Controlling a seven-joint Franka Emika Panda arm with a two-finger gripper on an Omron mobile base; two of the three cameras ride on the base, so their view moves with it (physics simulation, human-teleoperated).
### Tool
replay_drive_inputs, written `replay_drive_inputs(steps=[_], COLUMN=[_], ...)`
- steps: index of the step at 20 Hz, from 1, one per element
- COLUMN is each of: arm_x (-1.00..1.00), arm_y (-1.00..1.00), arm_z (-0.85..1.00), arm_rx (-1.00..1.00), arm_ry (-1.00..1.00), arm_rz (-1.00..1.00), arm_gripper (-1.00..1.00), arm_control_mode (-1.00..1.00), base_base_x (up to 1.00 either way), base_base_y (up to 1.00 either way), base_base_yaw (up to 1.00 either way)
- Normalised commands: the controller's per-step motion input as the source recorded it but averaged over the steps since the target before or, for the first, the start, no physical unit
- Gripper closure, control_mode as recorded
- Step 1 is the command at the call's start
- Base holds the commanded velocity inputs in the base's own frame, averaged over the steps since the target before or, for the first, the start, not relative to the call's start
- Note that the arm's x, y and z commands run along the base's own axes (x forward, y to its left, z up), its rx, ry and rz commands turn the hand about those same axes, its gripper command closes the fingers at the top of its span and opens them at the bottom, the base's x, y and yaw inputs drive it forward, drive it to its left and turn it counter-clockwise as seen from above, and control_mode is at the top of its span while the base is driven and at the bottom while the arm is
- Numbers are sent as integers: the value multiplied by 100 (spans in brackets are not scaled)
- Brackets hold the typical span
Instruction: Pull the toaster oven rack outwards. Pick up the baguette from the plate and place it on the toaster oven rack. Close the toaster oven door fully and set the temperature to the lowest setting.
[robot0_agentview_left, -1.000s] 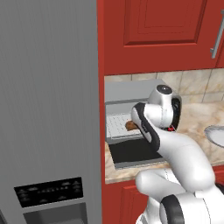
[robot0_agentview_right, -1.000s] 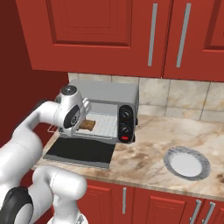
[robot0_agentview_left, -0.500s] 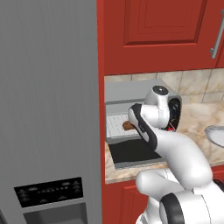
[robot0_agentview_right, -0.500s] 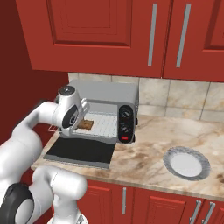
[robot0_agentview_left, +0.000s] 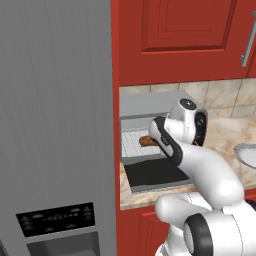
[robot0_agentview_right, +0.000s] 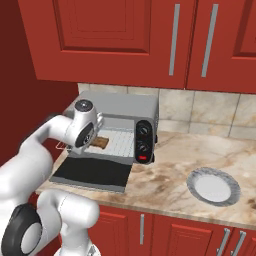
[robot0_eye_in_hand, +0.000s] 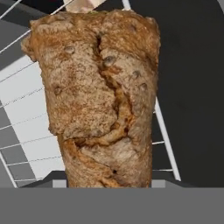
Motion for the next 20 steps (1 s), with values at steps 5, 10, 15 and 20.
replay_drive_inputs(steps=[5,10,15,20], arm_x=[0,2,11,3], arm_y=[0,0,0,0], arm_z=[-32,-40,-25,-27], arm_rx=[13,12,7,2], arm_ry=[0,-2,-1,0], arm_rz=[0,0,0,0], arm_gripper=[100,100,100,100], arm_control_mode=[-100,-100,-100,-100], base_base_x=[0,0,0,0], base_base_y=[0,0,0,0], base_base_yaw=[0,0,0,0])
